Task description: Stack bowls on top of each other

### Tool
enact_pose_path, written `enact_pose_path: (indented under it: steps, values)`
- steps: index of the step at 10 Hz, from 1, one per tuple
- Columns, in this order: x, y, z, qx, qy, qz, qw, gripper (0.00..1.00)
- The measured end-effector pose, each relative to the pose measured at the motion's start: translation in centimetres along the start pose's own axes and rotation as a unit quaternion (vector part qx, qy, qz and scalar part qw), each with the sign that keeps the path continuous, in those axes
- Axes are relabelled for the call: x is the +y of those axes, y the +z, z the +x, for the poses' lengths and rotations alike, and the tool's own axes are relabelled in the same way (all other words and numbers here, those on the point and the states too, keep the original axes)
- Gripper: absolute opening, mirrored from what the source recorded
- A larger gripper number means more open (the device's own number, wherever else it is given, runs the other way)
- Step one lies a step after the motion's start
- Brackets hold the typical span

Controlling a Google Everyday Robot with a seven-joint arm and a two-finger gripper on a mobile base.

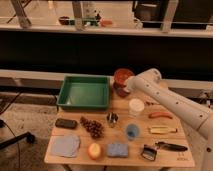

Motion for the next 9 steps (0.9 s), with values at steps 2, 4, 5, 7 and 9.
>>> enact_pose_path:
  steps: [2,4,5,7,9]
  values:
    - [-0.08,0.1,-0.19,0.0,-0.001,0.0,1.0,0.14]
    - [-0.04,0.03,0.0,0.001,0.0,0.0,1.0,0.3]
    - [-0.05,0.0,0.04,0.001,0.0,0.0,1.0,0.41]
    - [-0.06,0.04,-0.05,0.001,0.0,0.0,1.0,0.63]
    - [-0.09,0.09,-0.18,0.0,-0.001,0.0,1.0,0.79]
